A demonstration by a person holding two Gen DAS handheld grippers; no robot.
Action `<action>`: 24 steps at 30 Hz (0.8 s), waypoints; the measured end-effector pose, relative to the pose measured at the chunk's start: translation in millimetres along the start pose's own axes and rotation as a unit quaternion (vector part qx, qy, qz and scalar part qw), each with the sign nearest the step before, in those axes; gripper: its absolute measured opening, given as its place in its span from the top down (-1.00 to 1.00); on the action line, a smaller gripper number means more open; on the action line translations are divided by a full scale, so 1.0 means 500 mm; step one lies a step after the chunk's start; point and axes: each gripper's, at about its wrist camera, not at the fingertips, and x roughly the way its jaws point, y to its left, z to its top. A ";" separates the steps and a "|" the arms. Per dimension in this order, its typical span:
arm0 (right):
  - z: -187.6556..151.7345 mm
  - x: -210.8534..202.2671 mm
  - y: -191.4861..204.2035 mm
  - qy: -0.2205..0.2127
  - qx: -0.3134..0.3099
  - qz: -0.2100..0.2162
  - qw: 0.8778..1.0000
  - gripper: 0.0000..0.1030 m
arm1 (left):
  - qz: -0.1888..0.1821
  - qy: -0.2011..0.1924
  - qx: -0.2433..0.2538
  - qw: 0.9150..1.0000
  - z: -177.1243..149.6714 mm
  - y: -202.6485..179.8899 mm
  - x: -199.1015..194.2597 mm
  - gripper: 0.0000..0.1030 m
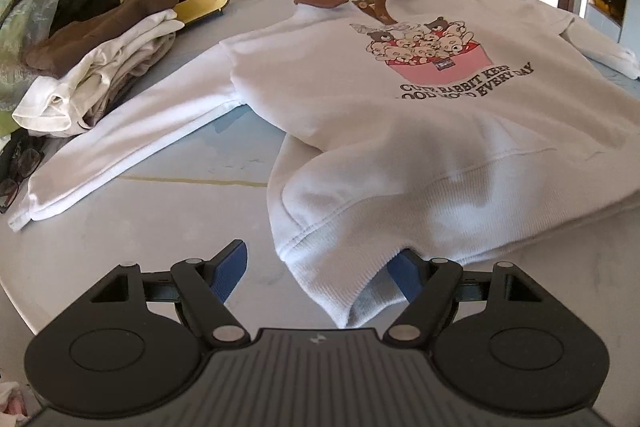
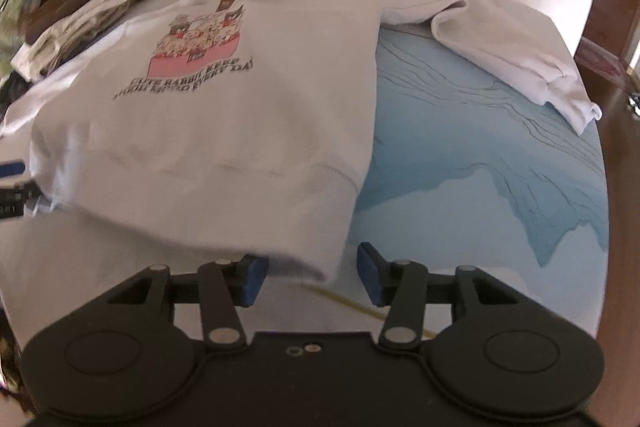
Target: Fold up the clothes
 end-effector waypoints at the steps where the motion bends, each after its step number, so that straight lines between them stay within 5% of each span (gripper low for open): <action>1: 0.003 0.004 0.004 -0.004 -0.001 -0.001 1.000 -1.00 | -0.001 0.003 -0.001 1.000 0.002 -0.002 0.005 -0.47; 3: 0.007 0.009 0.009 -0.012 -0.001 -0.003 1.000 -1.00 | -0.012 0.006 -0.010 1.000 0.003 -0.002 0.008 -0.35; 6: 0.007 0.004 0.006 -0.018 -0.002 -0.004 1.000 -1.00 | -0.016 0.013 -0.023 1.000 0.008 0.003 0.003 0.37; 9: 0.022 -0.027 -0.007 -0.025 -0.029 -0.021 0.999 -1.00 | -0.022 0.015 -0.045 0.999 0.014 0.031 -0.018 0.71; 12: 0.055 -0.091 -0.023 -0.058 -0.074 -0.035 0.995 -1.00 | -0.059 0.024 -0.136 0.989 0.031 0.098 -0.047 0.73; 14: 0.076 -0.131 -0.031 -0.078 -0.102 -0.043 0.991 -1.00 | -0.116 0.050 -0.220 0.967 0.029 0.138 -0.062 0.73; 17: 0.083 -0.131 -0.029 -0.061 -0.142 -0.047 0.987 -1.00 | -0.213 0.131 -0.339 0.907 -0.008 0.166 -0.040 0.73; 20: 0.067 -0.100 -0.026 -0.024 -0.167 -0.044 0.985 -1.00 | -0.230 0.180 -0.377 0.879 -0.055 0.164 -0.006 0.73; 23: 0.044 -0.065 -0.022 0.016 -0.194 -0.045 0.980 -1.00 | -0.213 0.170 -0.321 0.907 -0.051 0.146 -0.013 0.65; 24: 0.036 -0.055 -0.021 0.030 -0.203 -0.046 0.978 -1.00 | -0.209 0.167 -0.299 0.916 -0.048 0.139 -0.017 0.48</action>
